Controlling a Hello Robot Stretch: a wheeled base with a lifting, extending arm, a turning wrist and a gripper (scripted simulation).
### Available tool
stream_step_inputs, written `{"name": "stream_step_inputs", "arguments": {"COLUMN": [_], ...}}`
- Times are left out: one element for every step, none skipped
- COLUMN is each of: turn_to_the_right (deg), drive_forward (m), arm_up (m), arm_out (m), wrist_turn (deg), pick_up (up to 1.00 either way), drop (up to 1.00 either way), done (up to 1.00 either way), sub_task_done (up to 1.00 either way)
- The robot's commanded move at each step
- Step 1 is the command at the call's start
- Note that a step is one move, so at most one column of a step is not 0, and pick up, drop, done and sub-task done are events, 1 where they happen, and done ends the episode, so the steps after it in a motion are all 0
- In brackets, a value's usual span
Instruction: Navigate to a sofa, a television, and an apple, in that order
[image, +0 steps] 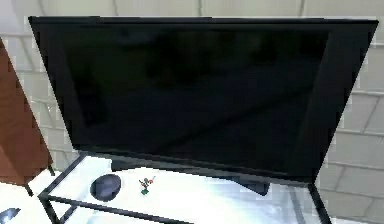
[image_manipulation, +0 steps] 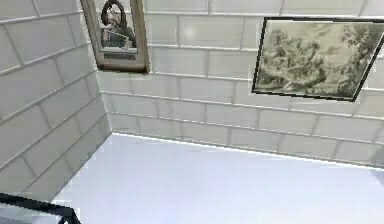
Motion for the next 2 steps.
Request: {"name": "stream_step_inputs", "arguments": {"turn_to_the_right": [0.0,-45.0], "drive_forward": [0.0,0.0], "arm_up": [0.0,0.0], "arm_out": [0.0,0.0], "wrist_turn": [0.0,0.0], "pick_up": [0.0,0.0], "drop": [0.0,0.0], "done": [0.0,0.0], "sub_task_done": [1.0,0.0]}}
